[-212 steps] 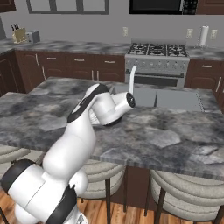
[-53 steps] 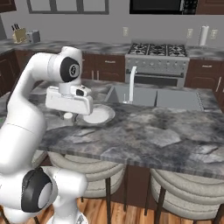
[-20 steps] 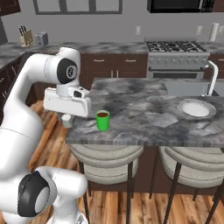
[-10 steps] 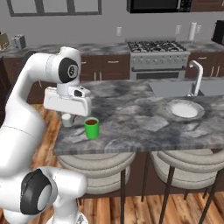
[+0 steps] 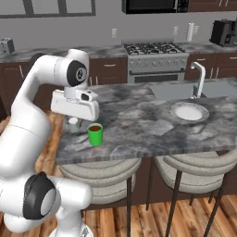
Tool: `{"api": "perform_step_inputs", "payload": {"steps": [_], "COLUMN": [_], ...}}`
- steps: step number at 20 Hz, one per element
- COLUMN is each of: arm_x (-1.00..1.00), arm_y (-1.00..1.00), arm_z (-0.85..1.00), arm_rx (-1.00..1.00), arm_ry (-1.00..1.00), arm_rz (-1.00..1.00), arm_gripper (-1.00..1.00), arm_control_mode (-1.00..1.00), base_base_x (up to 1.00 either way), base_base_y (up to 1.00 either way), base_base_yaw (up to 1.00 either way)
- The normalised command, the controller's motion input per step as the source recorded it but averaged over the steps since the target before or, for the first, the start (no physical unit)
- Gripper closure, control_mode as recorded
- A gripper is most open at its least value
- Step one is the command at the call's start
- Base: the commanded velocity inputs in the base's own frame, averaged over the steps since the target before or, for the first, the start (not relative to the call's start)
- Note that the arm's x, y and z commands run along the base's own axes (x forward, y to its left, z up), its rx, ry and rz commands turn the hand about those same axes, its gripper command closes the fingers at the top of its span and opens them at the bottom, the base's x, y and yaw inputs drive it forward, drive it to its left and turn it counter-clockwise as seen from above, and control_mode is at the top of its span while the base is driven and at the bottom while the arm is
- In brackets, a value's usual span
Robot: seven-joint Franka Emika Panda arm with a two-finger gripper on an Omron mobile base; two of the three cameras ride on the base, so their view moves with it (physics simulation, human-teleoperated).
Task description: Pick up the marshmallow and place it in the cup of hot chocolate on the dining counter.
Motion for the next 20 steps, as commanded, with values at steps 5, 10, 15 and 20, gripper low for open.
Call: {"api": "perform_step_inputs", "payload": {"steps": [5,10,15,20], "arm_x": [0.55,0.48,0.34,0.37], "arm_y": [-0.18,-0.1,0.0,0.0], "arm_z": [0.0,-0.1,-0.16,-0.25], "arm_rx": [0.0,0.0,0.0,0.0], "arm_ry": [0.15,0.06,0.0,0.02], "arm_rz": [-0.01,0.0,0.0,0.0], "arm_gripper": [1.0,1.0,1.0,1.0], "arm_control_mode": [-1.0,-1.0,-1.0,-1.0], "base_base_x": [0.0,0.0,0.0,0.0], "base_base_y": [0.0,0.0,0.0,0.0], "base_base_yaw": [0.0,0.0,0.0,0.0]}}
